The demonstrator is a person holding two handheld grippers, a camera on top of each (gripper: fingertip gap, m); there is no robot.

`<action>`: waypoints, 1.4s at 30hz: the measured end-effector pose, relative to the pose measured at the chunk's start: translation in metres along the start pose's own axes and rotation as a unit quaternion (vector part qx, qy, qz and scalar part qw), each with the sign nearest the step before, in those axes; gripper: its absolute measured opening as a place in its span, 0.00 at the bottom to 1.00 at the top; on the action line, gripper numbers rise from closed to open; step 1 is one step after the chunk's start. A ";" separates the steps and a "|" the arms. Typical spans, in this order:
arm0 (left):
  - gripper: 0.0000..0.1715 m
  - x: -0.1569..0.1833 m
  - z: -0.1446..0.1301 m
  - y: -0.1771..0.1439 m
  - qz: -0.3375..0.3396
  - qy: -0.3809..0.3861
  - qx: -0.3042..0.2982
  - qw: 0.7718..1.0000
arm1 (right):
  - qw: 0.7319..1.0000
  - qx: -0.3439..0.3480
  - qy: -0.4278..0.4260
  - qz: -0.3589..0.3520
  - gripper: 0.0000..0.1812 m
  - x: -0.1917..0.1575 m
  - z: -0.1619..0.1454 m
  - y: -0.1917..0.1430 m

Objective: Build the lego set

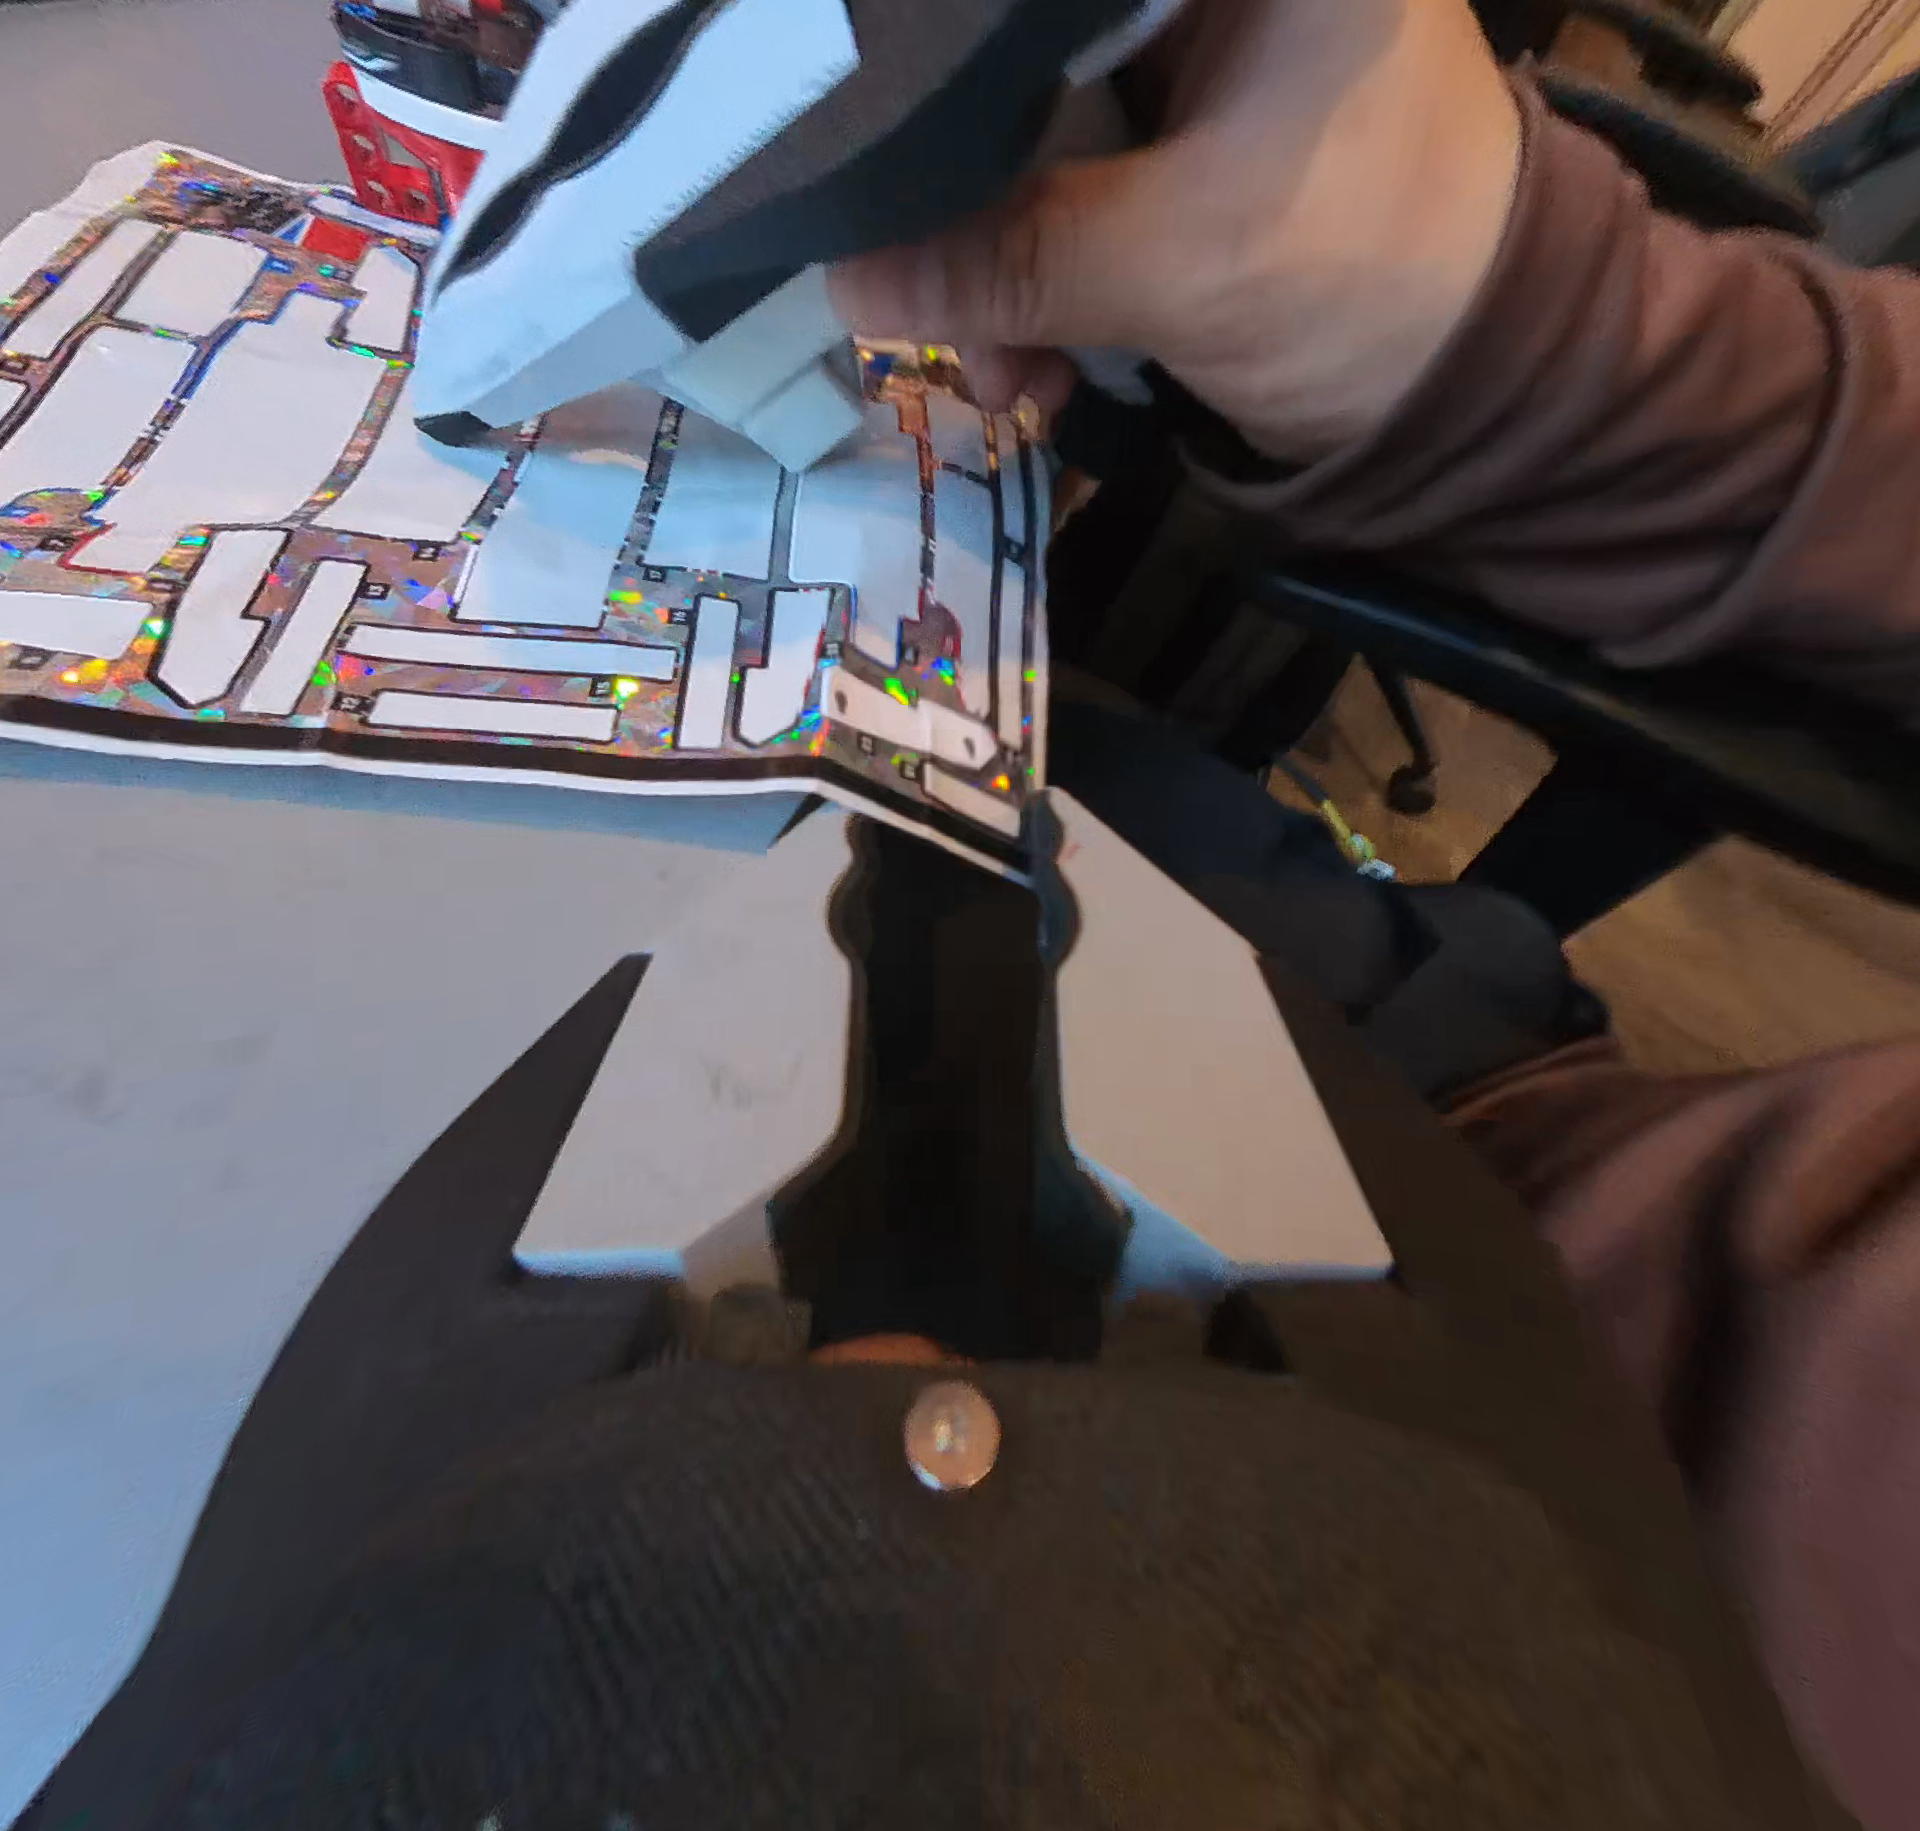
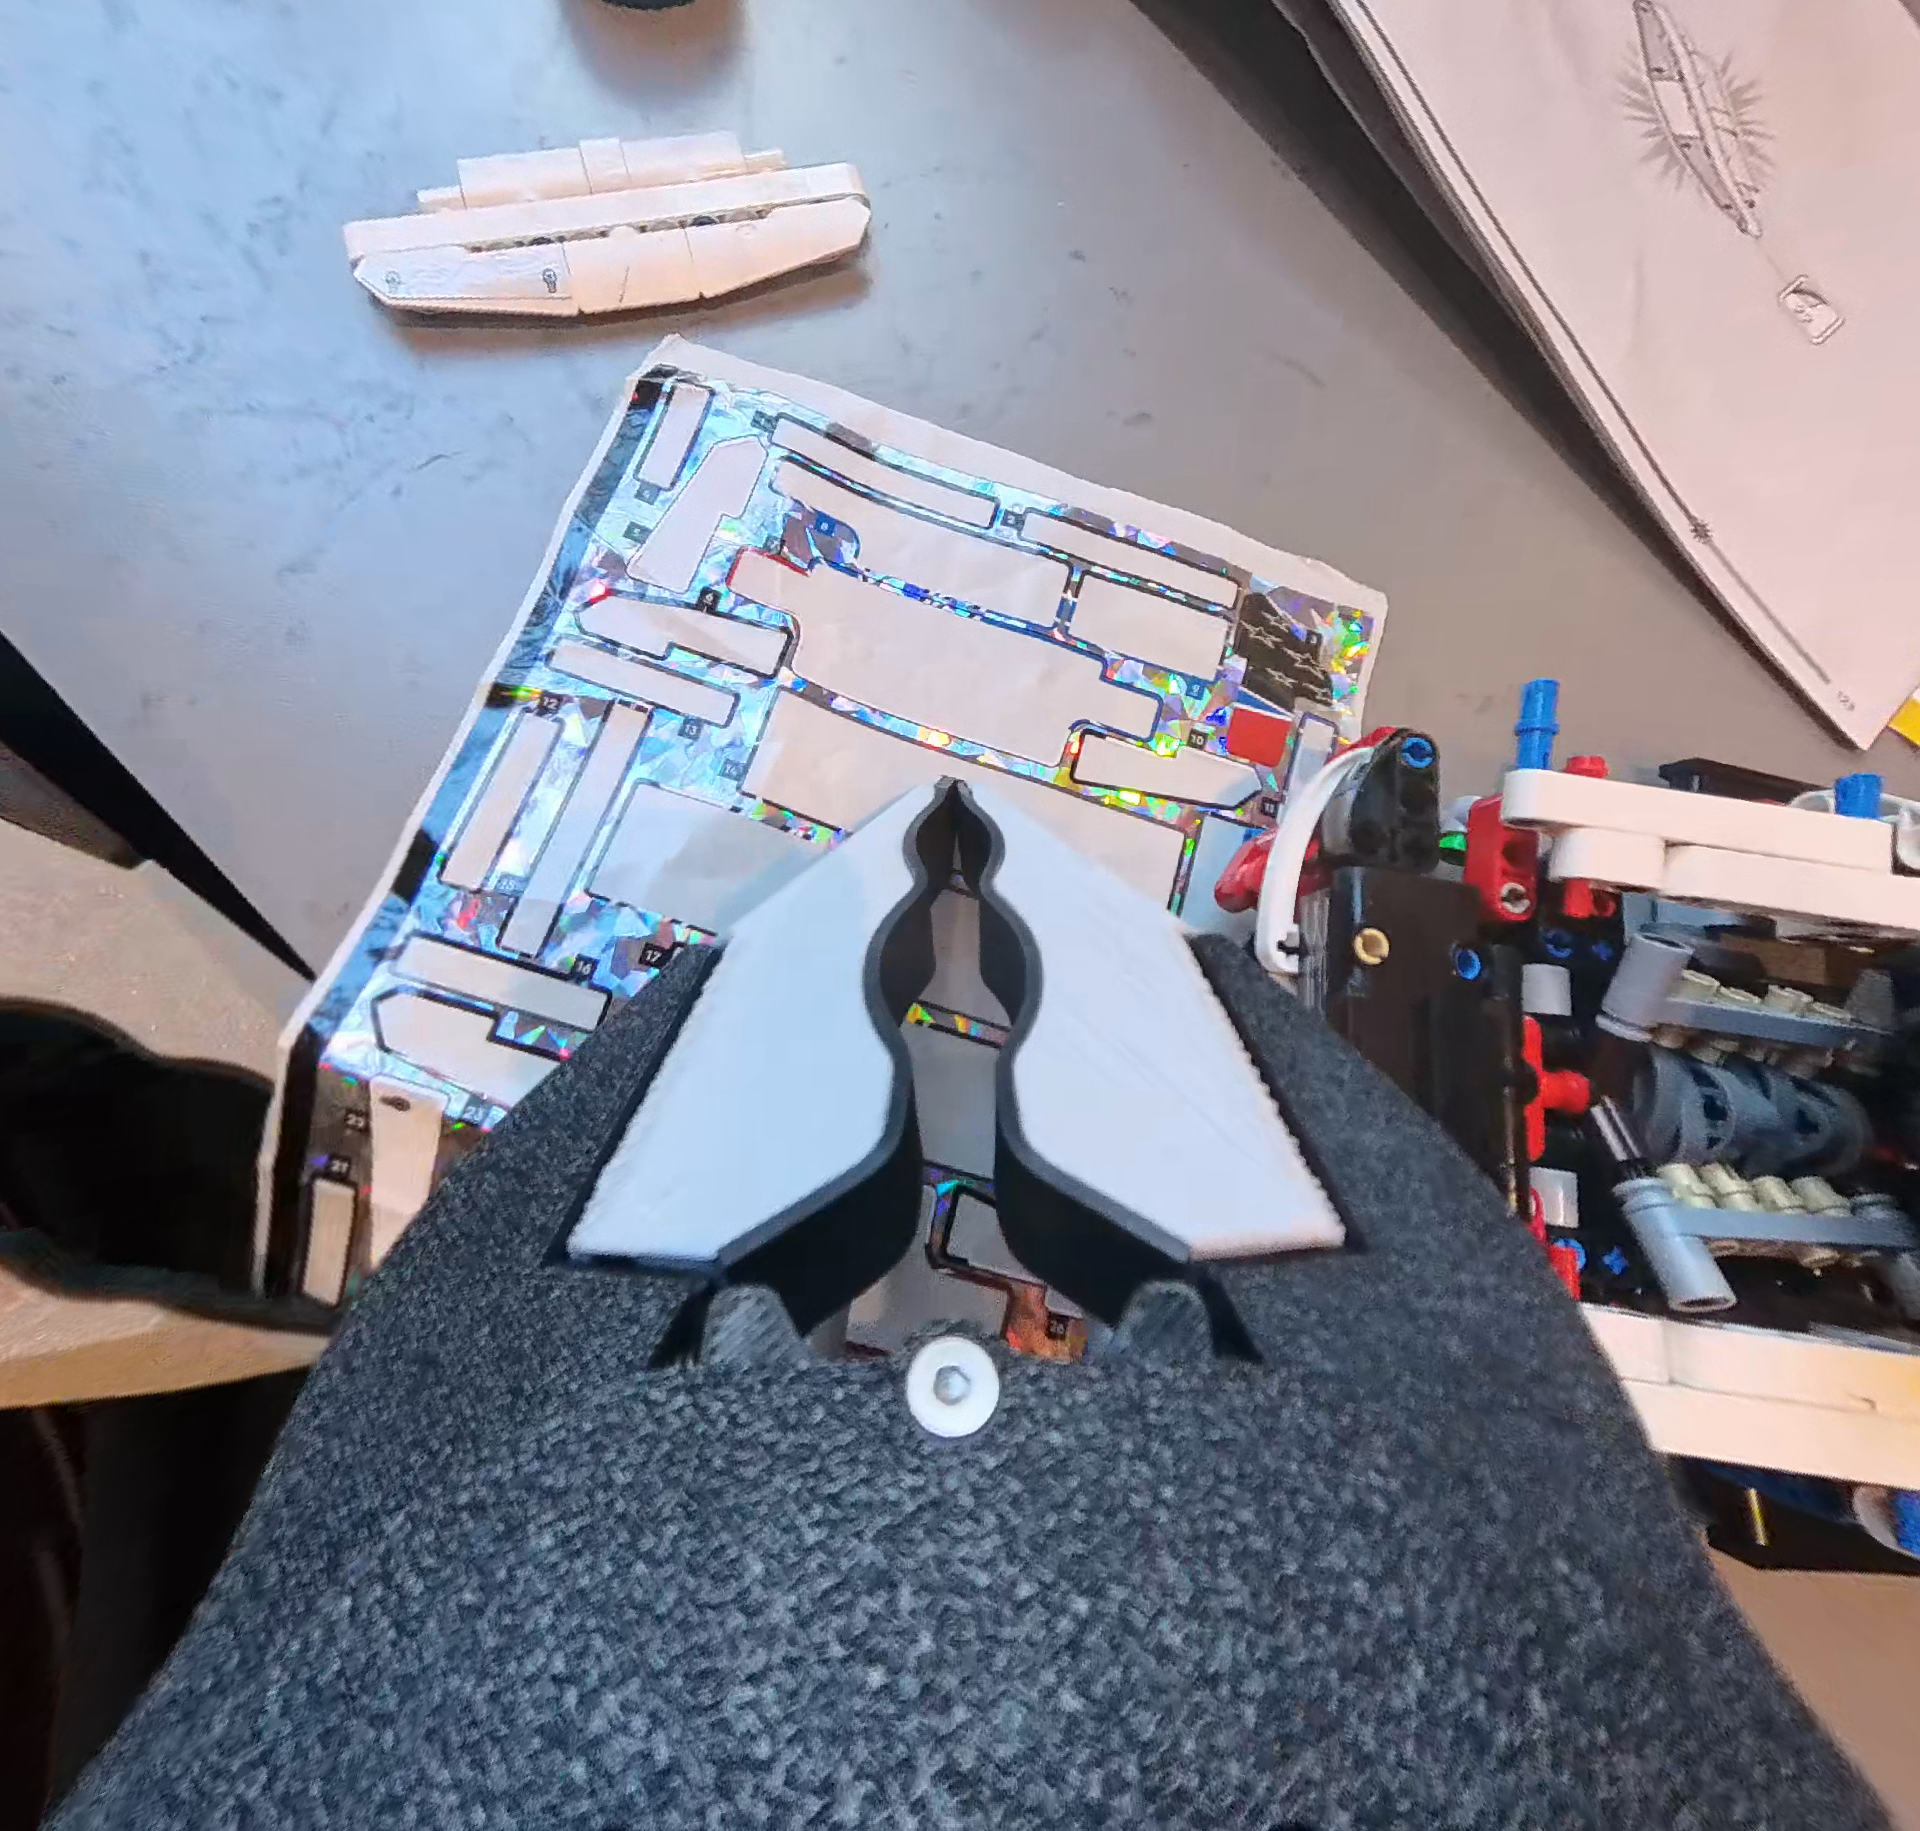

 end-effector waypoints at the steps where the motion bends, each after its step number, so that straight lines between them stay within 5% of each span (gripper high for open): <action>1: 0.09 0.000 0.002 0.000 -0.002 -0.014 0.011 1.000 | 1.000 0.000 0.002 0.003 0.00 0.000 0.000 0.000; 4: 0.00 -0.002 0.006 -0.005 -0.017 -0.034 0.040 0.998 | 1.000 0.001 0.010 0.019 0.00 0.002 -0.001 -0.001; 16: 0.00 -0.012 0.018 -0.025 -0.036 0.022 0.008 0.999 | 0.992 0.074 0.039 0.094 0.03 0.014 0.002 -0.017; 24: 0.00 -0.021 0.030 -0.035 -0.050 0.059 -0.044 0.996 | 0.939 0.209 -0.040 0.270 0.15 -0.003 0.017 -0.059; 34: 0.00 -0.023 0.043 -0.048 -0.041 0.189 -0.077 0.978 | 0.933 0.145 -0.135 0.301 0.21 -0.032 0.007 -0.044; 42: 0.00 -0.017 0.040 -0.052 -0.010 0.284 -0.083 0.955 | 0.924 0.143 -0.165 0.314 0.14 -0.045 0.006 -0.048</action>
Point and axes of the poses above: each gripper's, where its closed fingertips meet, y out along the fingers, z out of its top, x = y × z across the jaws, the point moved 9 cm from there along -y, back along the fingers, and after that the axes turned 1 degree about x, right-handed, at the moved point
